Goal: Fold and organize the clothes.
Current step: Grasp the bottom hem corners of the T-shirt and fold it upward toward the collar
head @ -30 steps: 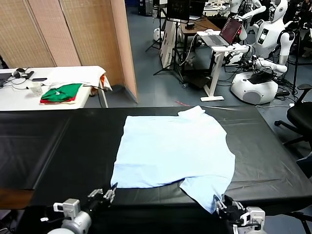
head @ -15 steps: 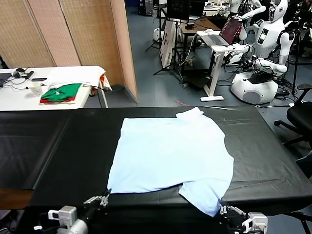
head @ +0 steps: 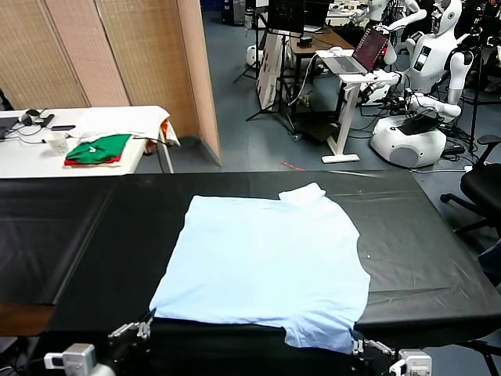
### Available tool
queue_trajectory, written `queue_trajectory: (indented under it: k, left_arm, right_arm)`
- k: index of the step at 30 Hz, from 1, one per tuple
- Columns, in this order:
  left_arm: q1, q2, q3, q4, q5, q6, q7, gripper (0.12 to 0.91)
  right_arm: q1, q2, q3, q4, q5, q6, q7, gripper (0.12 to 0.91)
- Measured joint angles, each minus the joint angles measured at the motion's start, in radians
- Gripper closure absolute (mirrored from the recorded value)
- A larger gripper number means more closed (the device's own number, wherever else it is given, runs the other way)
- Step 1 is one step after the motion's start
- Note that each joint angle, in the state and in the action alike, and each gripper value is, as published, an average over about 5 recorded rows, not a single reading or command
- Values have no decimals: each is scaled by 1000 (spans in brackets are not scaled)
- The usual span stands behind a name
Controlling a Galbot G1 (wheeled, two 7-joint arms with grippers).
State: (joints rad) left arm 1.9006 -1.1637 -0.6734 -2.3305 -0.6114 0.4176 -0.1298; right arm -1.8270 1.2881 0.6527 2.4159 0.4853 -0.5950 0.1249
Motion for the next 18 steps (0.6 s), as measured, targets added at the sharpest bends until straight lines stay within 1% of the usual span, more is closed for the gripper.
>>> queue_trajectory:
  k: [4,7,9,13,15,18]
  left_arm:
    - [-43,-25,24,19,6,-46,22,883]
    - [-98,-42,52,46,22,-67,30,883]
    - [-143,-52,72,69,42,-82,25,883]
    - [-236,-65,113,121,84,-115,3,883]
    - [-279,-69,131,148,92,-120,-5,883]
    - [-336,-73,153,188,104,-125,-7,883]
  right_arm:
    - [71,-18,-7,-50,15,47,-14,885]
    - [128,-27,-15,-101,21,69,-20,885]
    - [168,-31,-21,-141,24,74,-19,885]
    - [246,-33,-33,-218,25,75,-13,885]
    - [282,-35,-40,-250,24,76,-9,885]
    - [334,-39,-55,-290,19,74,1,885]
